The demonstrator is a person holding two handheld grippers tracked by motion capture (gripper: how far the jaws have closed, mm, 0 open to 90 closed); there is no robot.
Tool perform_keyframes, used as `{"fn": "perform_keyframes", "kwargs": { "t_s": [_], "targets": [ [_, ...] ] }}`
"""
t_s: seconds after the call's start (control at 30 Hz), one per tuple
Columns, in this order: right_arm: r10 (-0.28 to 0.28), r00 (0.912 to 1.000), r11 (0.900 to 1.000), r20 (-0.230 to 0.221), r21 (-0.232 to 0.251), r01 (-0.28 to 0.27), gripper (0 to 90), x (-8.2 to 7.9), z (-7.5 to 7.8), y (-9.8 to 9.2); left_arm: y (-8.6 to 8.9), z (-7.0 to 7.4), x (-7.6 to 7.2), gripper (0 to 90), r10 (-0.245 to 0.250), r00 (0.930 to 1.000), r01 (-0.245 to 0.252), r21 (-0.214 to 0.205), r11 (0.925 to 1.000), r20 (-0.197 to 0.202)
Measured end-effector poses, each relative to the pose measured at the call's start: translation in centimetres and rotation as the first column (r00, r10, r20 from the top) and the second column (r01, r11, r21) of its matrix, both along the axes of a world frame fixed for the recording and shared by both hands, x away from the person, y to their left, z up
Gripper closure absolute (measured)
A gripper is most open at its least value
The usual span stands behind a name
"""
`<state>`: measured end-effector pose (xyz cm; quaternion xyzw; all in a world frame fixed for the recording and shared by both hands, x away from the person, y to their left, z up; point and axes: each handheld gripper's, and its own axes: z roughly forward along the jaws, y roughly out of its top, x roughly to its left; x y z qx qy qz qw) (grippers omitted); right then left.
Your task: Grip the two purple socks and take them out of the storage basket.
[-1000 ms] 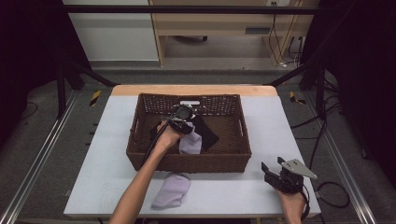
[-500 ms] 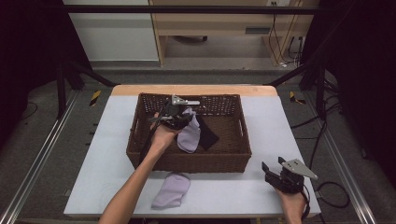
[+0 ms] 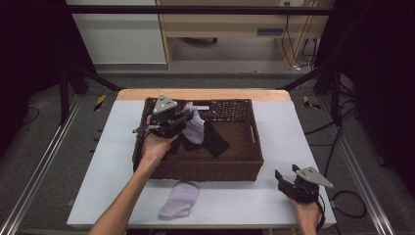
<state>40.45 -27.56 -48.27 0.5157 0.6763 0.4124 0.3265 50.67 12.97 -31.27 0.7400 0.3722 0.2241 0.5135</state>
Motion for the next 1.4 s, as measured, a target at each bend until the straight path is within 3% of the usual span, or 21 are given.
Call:
{"fn": "perform_keyframes", "kwargs": {
  "t_s": [0.37, 0.73, 1.1, 1.4],
  "targets": [
    [-0.003, 1.0, 1.0, 0.004, -0.004, 0.003, 32.5, -0.1, 0.0, -0.1, 1.8, 2.4, -2.9, 84.8, 0.003, 0.9972, 0.001, -0.056, 0.9984, 0.075],
    [-0.007, 1.0, 1.0, 0.004, -0.002, 0.007, 32.5, -0.1, 0.1, 0.0, 3.5, 5.2, -6.6, 84.8, -0.023, 0.988, 0.039, -0.105, 0.9937, 0.153],
    [-0.009, 0.9999, 0.9999, 0.005, -0.007, 0.009, 32.5, -0.2, 0.1, 0.0, 4.9, 6.1, -9.7, 84.8, -0.056, 0.981, 0.083, -0.141, 0.9865, 0.186],
    [-0.012, 0.9999, 0.9999, 0.004, -0.008, 0.012, 32.6, -0.3, 0.1, 0.1, 5.8, 5.3, -12.3, 84.7, -0.096, 0.9768, 0.128, -0.16, 0.9788, 0.191]
  ]
}}
